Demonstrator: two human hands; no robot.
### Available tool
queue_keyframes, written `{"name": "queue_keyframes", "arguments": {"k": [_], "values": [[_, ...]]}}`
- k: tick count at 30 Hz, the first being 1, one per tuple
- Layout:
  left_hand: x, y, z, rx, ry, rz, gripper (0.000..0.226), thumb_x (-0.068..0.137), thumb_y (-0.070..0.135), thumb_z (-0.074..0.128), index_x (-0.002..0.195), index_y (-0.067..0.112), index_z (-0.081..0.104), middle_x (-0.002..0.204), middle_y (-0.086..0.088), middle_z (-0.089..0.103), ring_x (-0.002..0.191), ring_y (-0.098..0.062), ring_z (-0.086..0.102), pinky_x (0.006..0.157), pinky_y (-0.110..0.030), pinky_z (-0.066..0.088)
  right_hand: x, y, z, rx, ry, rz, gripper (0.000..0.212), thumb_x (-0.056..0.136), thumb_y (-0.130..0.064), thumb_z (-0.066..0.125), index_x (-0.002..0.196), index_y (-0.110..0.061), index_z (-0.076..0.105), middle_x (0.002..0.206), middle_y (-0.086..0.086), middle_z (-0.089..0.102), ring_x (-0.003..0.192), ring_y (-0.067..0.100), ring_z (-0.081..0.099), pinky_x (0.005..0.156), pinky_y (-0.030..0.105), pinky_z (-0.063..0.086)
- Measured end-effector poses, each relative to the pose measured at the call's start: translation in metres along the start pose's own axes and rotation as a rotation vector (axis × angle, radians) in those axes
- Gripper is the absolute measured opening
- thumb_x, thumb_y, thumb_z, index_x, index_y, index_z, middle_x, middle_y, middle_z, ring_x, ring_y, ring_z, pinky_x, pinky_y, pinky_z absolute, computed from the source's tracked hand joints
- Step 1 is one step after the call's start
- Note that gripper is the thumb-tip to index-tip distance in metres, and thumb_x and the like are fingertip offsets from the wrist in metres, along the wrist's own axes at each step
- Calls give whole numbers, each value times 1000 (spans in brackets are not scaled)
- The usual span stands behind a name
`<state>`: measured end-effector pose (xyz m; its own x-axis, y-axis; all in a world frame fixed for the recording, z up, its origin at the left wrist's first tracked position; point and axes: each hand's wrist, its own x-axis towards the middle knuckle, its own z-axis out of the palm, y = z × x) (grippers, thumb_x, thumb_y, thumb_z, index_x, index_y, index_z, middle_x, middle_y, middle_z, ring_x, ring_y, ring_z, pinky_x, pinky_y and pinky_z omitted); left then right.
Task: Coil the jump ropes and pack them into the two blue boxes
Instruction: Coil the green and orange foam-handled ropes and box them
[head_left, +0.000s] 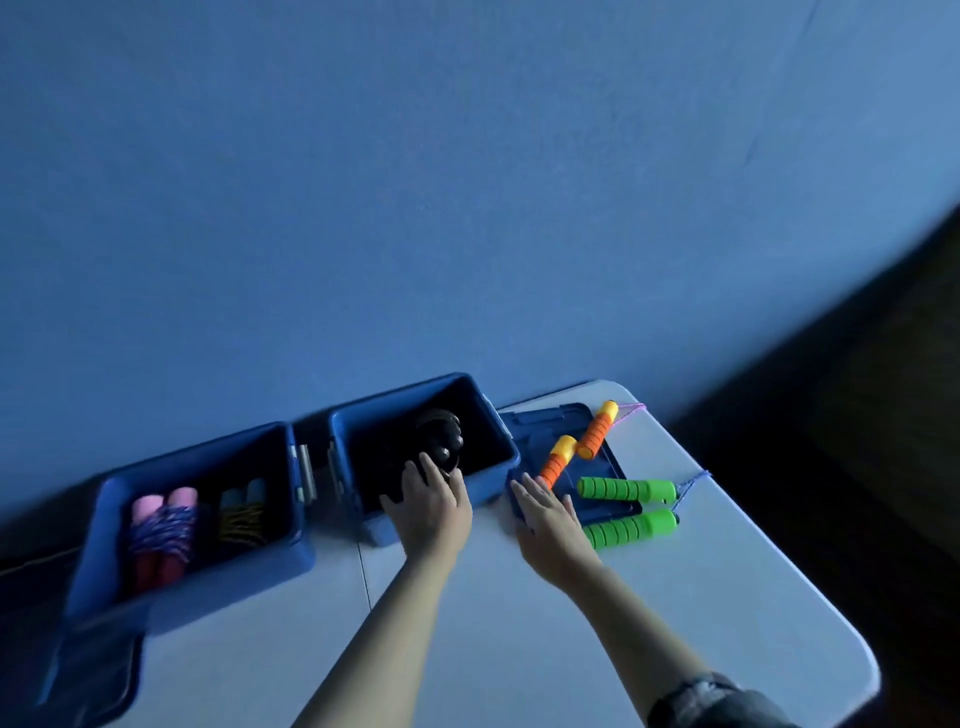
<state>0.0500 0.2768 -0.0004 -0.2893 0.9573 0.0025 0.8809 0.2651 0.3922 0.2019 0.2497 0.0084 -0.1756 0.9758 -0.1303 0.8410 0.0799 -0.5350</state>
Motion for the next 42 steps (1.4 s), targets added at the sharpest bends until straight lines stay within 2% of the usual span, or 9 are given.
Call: {"name": "queue_keyframes", "arguments": {"k": [2,7,11,15,18,25,32,37,42], "values": [[-14,5,5,11,18,24,57,76,25,76,119,-9,60,117,-31,61,106,-41,63,79,-67,47,-14,13,-1,14,21,50,58,91,-11,40,147,-21,28,157,-5,17,146,12,7,118,45,4],[-51,29,22,20,-54,103,67,78,27,74,135,0,51,139,-33,44,130,-42,45,95,-66,38,-28,57,-10,-59,69,116,55,90,-13,44,144,-19,35,151,-2,33,141,16,25,115,36,21],[-56,57,61,69,-148,162,71,61,29,87,121,0,63,121,-27,61,111,-40,62,81,-67,46,-18,97,-26,-107,68,168,56,88,-12,48,143,-16,36,149,0,36,135,20,35,112,33,25],[-61,90,86,39,-247,270,62,93,34,53,147,12,33,147,-9,41,137,-27,36,108,-58,27,3,139,-44,-163,16,237,56,88,-12,47,143,-18,37,149,2,34,134,26,34,113,37,25],[-60,107,103,68,-327,275,62,97,38,44,151,18,21,150,0,35,138,-18,30,110,-46,26,18,168,-54,-184,-38,237,56,90,-16,48,144,-18,34,151,4,30,135,28,32,113,40,25],[-59,135,133,158,-436,227,63,94,47,50,149,24,29,147,0,41,137,-20,34,112,-52,25,48,206,-61,-212,-95,171,57,89,-19,52,143,-23,34,151,3,30,136,25,33,112,40,25],[-64,136,140,244,-322,293,47,76,36,78,121,30,63,108,4,63,100,-20,61,84,-38,44,54,225,-56,-212,-62,182,58,83,-6,49,136,-29,45,134,0,48,123,24,43,99,37,35],[-75,121,146,172,-387,328,48,90,22,62,136,29,50,133,7,54,123,-18,49,97,-36,33,38,226,-56,-277,-39,239,57,79,-6,55,132,-28,50,126,2,53,118,26,47,96,37,29],[-97,101,130,157,-398,356,44,90,18,62,132,29,53,130,7,54,122,-19,48,94,-37,31,0,226,-46,-138,-7,235,57,75,-2,56,127,-25,57,125,3,58,114,30,50,98,31,32]]}}
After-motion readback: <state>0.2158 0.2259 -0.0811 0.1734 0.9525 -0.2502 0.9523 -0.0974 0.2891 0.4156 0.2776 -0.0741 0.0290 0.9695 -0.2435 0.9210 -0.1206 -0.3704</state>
